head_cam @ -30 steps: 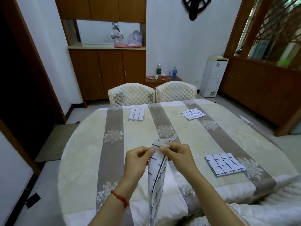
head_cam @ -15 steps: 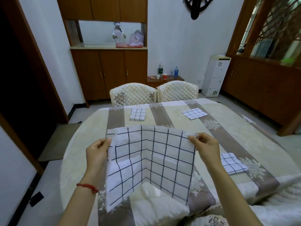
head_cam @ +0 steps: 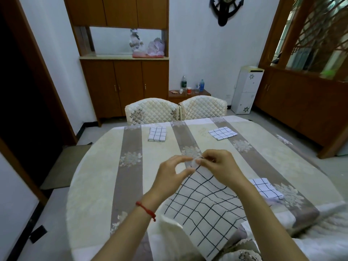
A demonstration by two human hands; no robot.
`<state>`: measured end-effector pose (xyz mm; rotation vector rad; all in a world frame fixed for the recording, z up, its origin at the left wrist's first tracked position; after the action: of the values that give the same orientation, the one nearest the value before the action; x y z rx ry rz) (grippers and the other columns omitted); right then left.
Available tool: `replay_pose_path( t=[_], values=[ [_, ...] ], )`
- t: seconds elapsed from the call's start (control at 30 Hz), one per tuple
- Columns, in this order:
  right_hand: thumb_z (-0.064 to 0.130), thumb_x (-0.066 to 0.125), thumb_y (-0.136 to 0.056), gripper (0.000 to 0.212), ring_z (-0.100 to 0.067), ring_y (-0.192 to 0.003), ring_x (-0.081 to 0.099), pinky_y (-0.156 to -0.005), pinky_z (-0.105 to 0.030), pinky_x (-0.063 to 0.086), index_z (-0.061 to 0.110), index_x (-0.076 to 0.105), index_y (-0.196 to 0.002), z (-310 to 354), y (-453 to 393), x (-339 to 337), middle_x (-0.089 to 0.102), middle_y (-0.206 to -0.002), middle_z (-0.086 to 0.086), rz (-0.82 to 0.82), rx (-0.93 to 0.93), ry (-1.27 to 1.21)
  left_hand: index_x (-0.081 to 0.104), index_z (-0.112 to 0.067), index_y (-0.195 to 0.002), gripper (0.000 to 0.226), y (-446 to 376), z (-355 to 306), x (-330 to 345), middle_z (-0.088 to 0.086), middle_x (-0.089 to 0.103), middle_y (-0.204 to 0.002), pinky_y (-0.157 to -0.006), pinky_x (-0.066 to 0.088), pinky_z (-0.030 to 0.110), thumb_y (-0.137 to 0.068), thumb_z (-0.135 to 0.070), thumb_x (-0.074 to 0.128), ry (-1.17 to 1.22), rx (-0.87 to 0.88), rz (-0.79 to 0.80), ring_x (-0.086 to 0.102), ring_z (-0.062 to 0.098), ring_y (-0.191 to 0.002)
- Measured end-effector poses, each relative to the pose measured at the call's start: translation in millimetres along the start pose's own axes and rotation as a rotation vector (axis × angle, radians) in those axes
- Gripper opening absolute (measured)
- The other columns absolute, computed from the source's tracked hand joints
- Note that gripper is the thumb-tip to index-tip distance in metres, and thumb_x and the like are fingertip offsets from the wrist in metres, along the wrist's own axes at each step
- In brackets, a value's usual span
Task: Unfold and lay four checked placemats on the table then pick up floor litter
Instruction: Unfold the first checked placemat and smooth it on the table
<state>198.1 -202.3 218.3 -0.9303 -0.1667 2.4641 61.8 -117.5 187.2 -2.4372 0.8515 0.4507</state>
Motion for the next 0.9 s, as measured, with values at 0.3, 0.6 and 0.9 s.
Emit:
replay_pose_path(
  t=[0.3, 0.6, 0.9],
  values=[
    [0.019, 0.076, -0.072, 0.019, -0.001, -0.047, 0.040, -0.048, -0.010, 0.030, 0.012, 0.063, -0.060, -1, 5, -7, 0.052, -0.047, 0.012, -0.026, 0.066, -0.133, 0.067, -0.017, -0.067, 0.010, -7, -12, 8, 0.001, 0.066, -0.066, -0.062, 0.049, 0.018, -0.077, -0.015, 0.070, 0.224, -0.070, -0.034, 0.059, 0.008, -0.062],
    [0.015, 0.066, -0.082, 0.012, -0.012, -0.066, 0.050, -0.064, -0.024, 0.041, 0.008, 0.070, -0.073, -5, 13, -14, 0.060, -0.070, -0.008, 0.033, 0.127, -0.347, 0.064, -0.018, -0.065, 0.019, -10, -7, -2, -0.003, 0.063, -0.066, -0.062, 0.047, 0.011, -0.082, -0.009, 0.064, 0.361, -0.126, -0.131, 0.056, 0.001, -0.062],
    [0.007, 0.069, -0.078, 0.017, 0.004, -0.055, 0.058, -0.058, -0.008, 0.046, 0.015, 0.068, -0.064, 4, 11, -8, 0.066, -0.053, 0.011, 0.017, 0.143, -0.432, 0.064, -0.015, -0.066, 0.020, -6, -13, -10, -0.009, 0.061, -0.061, -0.058, 0.045, 0.006, -0.083, -0.005, 0.061, 0.432, -0.141, -0.110, 0.056, -0.007, -0.056]
  ],
)
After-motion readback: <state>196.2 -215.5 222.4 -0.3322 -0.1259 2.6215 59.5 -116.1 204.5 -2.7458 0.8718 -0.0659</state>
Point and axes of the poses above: each hand's wrist, its own y-axis away from the middle knuckle, its own x-axis out of the palm, z = x × y, the point moved 1 cm from there along -y, towards the middle knuckle
